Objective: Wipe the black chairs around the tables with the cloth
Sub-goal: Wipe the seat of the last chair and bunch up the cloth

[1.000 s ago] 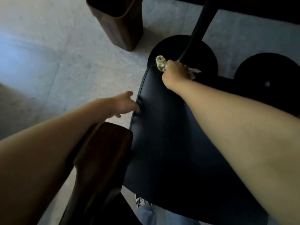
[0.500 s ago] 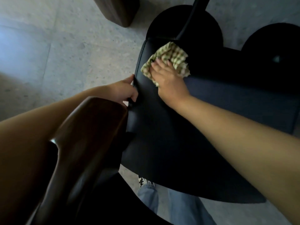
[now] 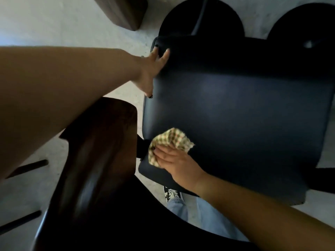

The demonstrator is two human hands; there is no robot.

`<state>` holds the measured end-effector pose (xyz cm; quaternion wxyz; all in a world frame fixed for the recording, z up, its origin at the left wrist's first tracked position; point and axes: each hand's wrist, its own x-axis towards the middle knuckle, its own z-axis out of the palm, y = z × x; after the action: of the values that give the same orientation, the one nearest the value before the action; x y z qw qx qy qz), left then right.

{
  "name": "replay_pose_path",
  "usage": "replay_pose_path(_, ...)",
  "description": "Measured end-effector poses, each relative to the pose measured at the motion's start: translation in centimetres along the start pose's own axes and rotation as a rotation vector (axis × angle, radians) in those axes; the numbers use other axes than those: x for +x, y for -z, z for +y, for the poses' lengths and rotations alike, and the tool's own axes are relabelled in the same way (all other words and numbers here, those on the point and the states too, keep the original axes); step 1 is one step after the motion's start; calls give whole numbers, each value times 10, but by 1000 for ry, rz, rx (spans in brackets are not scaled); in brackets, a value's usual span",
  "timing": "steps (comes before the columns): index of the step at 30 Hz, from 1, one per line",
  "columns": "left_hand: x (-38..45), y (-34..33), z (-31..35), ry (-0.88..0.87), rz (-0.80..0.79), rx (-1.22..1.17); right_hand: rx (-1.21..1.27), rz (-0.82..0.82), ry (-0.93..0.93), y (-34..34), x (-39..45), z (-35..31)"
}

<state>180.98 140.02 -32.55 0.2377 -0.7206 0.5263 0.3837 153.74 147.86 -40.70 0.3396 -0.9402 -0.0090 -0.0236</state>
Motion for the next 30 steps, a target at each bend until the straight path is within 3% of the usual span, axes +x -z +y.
replay_pose_path(5, 7, -4, 24, 93, -67, 92, 201, -166, 74, 7, -37, -16)
replay_pose_path(7, 6, -8, 23, 84, -59, 91, 403, -178, -67, 27, -36, -13)
replay_pose_path(10, 7, -11, 20, 81, -40, 145, 754, 254, -533, 80, -9, 14)
replay_pose_path(13, 12, -16, 21, 82, 24, 275, 499, 641, -624, 147, 39, 71)
replay_pose_path(16, 15, -21, 19, 87, 57, 300, 251, 806, -786, 201, 93, 128)
replay_pose_path(18, 17, -23, 17, 88, 61, 303, 72, 685, -851, 214, 124, 160)
replay_pose_path(21, 18, -26, 14, 72, 78, 302, -82, 263, -912, 193, 152, 185)
replay_pose_path(23, 17, -28, 12, 61, 91, 304, -220, 133, -883, 170, 155, 183)
replay_pose_path(27, 15, -29, 11, 50, 104, 310, -224, 293, -726, 156, 145, 177)
replay_pose_path(30, 14, -27, 13, 51, 98, 289, -158, 242, -555, 145, 126, 161)
